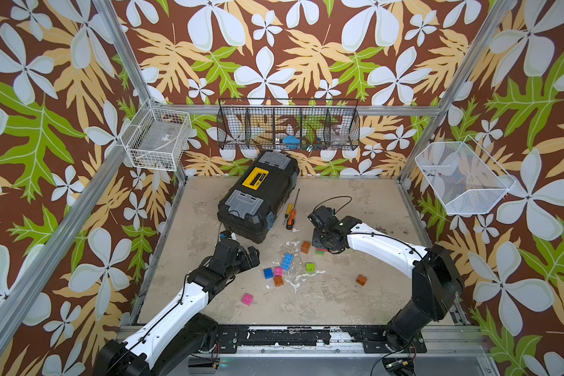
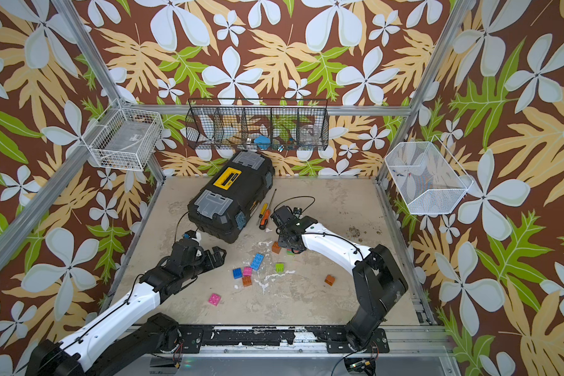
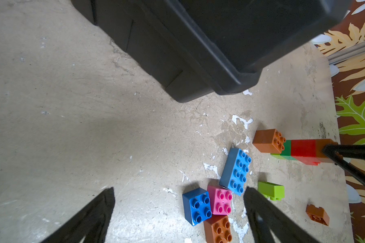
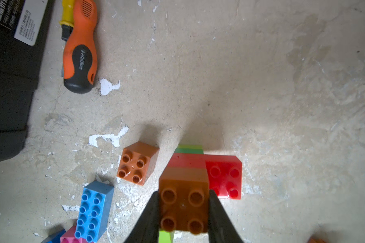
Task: Assemble the letter h with lego
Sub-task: Pick up the lego brick from the center of the board.
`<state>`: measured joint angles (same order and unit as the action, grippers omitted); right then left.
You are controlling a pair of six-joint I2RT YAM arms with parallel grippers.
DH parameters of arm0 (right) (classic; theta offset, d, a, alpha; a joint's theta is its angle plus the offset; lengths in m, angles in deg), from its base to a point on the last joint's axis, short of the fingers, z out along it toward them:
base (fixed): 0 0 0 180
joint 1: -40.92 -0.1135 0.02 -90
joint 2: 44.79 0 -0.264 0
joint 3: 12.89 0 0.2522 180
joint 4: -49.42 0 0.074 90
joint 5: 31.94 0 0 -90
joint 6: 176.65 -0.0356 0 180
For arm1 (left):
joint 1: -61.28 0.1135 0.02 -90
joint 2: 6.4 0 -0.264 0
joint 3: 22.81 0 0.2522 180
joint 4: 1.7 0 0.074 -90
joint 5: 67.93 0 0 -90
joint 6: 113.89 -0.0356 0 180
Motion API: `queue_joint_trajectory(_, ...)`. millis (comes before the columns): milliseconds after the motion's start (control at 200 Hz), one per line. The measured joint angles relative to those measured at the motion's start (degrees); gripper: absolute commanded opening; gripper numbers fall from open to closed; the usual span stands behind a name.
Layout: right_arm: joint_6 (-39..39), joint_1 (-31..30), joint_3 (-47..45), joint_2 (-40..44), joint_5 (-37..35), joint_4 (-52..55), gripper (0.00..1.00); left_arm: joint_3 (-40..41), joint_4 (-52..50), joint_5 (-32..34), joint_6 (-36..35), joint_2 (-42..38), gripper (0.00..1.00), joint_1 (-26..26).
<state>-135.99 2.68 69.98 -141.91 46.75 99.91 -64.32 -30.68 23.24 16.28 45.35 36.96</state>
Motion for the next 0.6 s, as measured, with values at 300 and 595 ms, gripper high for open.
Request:
queue_joint_trajectory(300, 1.4, 0.1, 3.6, -1.7, -0.5, 1.9, 0.32, 0.0, -0.1, 0.0, 0.0, -0.1, 1.00, 0.0)
queue_joint_trajectory(595, 3.2, 0.1, 8.1, -4.8, 1.4, 9.9, 0.48, -0.2, -0.4, 0.8, 0.0, -0.7, 1.00, 0.0)
